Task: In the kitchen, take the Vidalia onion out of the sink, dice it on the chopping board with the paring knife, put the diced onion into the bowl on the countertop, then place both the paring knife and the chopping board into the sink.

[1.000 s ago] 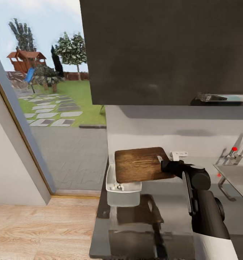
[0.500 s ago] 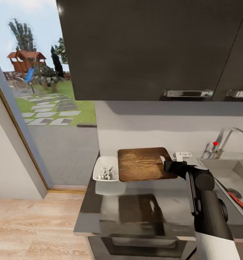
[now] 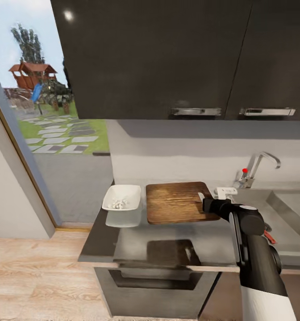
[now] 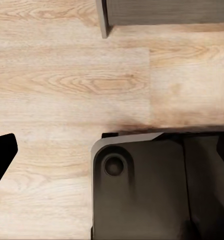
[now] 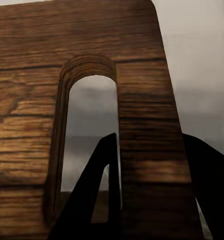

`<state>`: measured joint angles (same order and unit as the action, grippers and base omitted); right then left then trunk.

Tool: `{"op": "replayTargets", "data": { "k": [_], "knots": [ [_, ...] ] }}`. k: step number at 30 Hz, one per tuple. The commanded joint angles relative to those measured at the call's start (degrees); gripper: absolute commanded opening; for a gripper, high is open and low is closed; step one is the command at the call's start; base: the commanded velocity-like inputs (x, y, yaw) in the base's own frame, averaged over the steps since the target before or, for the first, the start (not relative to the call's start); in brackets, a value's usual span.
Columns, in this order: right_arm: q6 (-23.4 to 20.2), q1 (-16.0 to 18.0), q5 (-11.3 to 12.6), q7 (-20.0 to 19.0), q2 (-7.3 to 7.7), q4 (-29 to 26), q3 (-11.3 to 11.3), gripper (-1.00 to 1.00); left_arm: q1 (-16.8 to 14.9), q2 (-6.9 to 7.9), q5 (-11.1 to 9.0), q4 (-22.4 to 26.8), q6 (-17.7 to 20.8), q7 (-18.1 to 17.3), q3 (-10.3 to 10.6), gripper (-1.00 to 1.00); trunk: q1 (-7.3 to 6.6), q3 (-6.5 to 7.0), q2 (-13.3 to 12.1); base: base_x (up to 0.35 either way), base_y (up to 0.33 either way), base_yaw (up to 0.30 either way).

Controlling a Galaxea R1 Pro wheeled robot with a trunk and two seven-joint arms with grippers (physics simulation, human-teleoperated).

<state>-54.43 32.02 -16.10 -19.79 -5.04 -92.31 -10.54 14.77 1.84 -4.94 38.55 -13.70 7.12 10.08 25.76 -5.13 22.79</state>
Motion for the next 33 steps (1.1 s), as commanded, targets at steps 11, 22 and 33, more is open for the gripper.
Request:
{"op": "replayTargets", "data": {
  "k": [11,22,33],
  "knots": [
    [-0.2,0.1,-0.2,13.1,-1.83,2.8,-0.1,-1.0,0.0,0.1,-0.5,0.1,-0.1,0.5,0.5,1.0,0.02,-0.11,0.1,-0.029,-0.314,0.0],
    [15.1,0.1,8.0,43.6,-4.96,10.1,-7.5,-1.0,0.0,0.1,-0.5,0.1,-0.1,0.5,0.5,1.0,0.02,-0.11,0.1,0.0,-0.319,0.0],
    [25.4,0.1,16.6,60.0,-4.96,15.0,-7.7,-1.0,0.0,0.1,-0.5,0.1,-0.1,0.5,0.5,1.0,0.02,-0.11,0.1,0.0,-0.319,0.0]
  ]
}}
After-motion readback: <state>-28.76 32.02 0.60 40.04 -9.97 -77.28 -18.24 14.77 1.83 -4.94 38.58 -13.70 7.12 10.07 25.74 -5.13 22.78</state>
